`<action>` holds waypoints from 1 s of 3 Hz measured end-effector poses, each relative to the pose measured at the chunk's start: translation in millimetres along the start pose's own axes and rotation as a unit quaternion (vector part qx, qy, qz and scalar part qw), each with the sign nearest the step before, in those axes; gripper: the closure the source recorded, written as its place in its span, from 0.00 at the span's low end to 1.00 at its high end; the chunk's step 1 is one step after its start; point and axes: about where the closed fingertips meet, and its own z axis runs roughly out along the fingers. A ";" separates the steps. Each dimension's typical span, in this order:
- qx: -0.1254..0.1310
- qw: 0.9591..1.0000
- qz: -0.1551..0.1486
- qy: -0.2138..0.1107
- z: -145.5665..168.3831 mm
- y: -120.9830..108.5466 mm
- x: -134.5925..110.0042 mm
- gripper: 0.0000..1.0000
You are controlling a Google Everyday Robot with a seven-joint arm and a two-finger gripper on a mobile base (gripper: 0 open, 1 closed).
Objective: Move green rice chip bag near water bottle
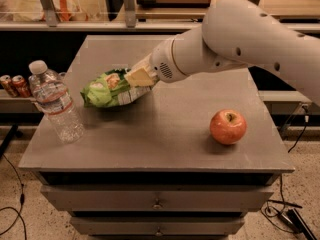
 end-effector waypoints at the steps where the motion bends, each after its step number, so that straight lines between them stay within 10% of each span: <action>1: -0.002 1.000 0.002 0.001 2.4 -0.2 2.7 1.00; 3: -0.013 1.000 0.009 0.012 10.4 -3.0 12.6 0.59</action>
Offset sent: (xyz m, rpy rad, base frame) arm 0.0065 -0.0039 -0.0236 -0.0023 0.0524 0.0047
